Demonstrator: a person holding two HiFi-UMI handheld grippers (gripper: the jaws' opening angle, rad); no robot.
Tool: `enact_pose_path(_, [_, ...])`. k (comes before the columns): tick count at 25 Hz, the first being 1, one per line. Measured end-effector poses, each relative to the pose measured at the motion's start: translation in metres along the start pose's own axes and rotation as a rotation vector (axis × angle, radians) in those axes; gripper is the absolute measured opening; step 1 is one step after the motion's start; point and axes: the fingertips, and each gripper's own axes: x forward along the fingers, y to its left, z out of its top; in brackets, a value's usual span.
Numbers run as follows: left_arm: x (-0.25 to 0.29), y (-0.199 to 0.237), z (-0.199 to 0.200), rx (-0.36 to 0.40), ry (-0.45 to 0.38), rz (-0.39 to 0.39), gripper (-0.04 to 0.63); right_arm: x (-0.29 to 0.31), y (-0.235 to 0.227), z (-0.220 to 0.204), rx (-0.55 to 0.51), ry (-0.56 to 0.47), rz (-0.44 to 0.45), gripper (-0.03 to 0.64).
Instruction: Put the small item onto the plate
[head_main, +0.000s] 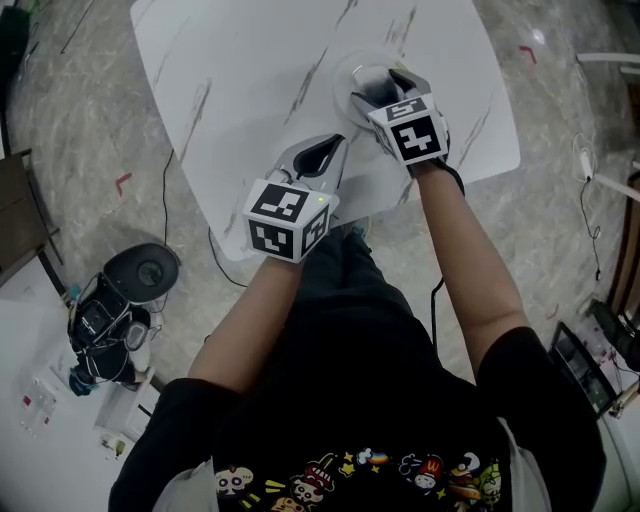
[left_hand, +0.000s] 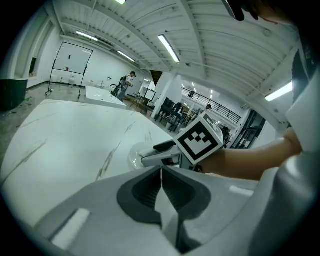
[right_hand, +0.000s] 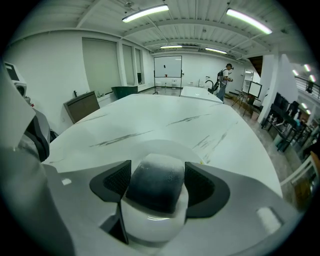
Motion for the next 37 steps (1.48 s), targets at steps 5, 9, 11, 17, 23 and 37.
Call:
enact_pose_path(5, [-0.006, 0.0, -0.001, 0.006, -0.002, 0.003, 0.0, -0.005, 0.001, 0.004, -0.001, -0.026, -0.017, 0.362])
enact_pose_path(9, [-0.011, 0.001, -0.004, 0.021, 0.005, 0.007, 0.0, -0.023, 0.002, 0.011, 0.006, -0.073, -0.043, 0.341])
enact_pose_path(11, [-0.014, 0.001, -0.004, 0.029, 0.007, 0.01, 0.0, -0.036, 0.002, 0.014, 0.019, -0.099, -0.049, 0.336])
enact_pose_path(17, [-0.03, -0.003, 0.003, 0.068, -0.003, 0.022, 0.0, -0.095, 0.003, 0.027, 0.057, -0.209, -0.09, 0.322])
enact_pose_path(23, [-0.053, -0.02, 0.016, 0.118, -0.019, 0.023, 0.0, -0.162, 0.007, 0.023, 0.068, -0.269, -0.123, 0.323])
enact_pose_path(37, [-0.076, -0.052, 0.048, 0.206, -0.079, 0.032, 0.0, -0.234, 0.021, -0.027, 0.166, -0.313, -0.147, 0.323])
